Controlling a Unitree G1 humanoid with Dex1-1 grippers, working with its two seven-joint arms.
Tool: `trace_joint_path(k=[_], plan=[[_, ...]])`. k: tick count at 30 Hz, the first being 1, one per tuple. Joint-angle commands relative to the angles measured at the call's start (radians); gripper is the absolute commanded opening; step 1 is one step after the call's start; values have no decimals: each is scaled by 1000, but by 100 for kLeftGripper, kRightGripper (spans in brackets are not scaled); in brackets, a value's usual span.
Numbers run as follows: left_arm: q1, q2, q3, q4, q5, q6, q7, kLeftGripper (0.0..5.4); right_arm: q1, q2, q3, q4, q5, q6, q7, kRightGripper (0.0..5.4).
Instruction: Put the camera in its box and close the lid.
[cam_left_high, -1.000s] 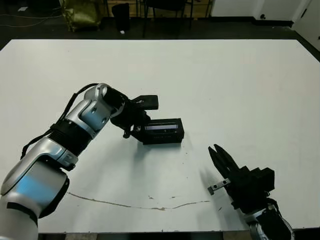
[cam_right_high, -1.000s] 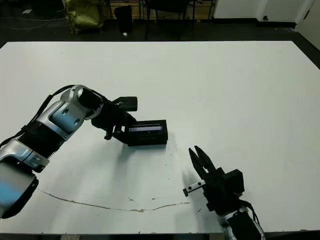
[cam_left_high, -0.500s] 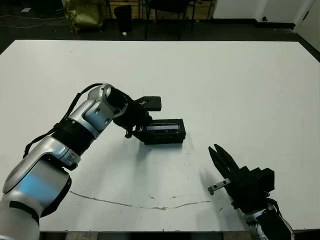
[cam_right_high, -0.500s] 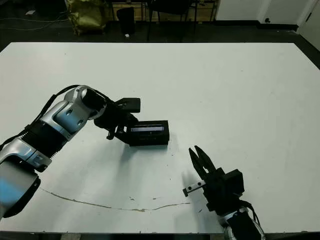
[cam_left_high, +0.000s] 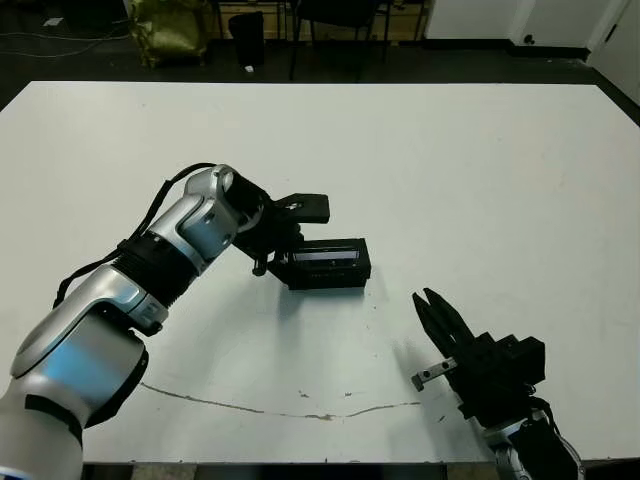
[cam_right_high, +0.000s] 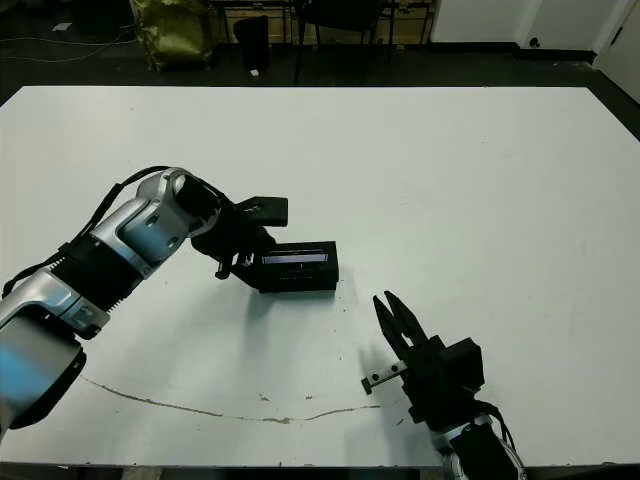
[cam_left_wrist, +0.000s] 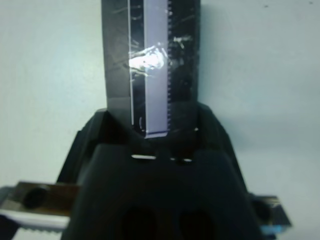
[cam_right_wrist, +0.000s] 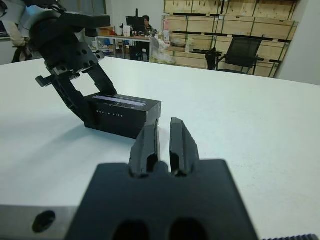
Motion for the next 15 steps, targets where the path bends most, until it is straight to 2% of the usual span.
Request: trace_joint_path(k=[1, 10, 12, 15], plan=[[90, 7, -97, 16, 67, 34, -19, 227, 46, 3, 11, 6, -16, 17, -14, 0], [86, -9, -120, 17, 85, -8, -8, 227, 58, 8, 18, 11, 3, 11, -20, 0], [88, -15, -120, 20, 84, 16, -12, 226, 59, 6, 16, 14, 0, 8, -21, 0], [89, -3, -144, 3, 97, -29, -28, 290, 61, 2, 14, 11, -3, 14, -25, 0]])
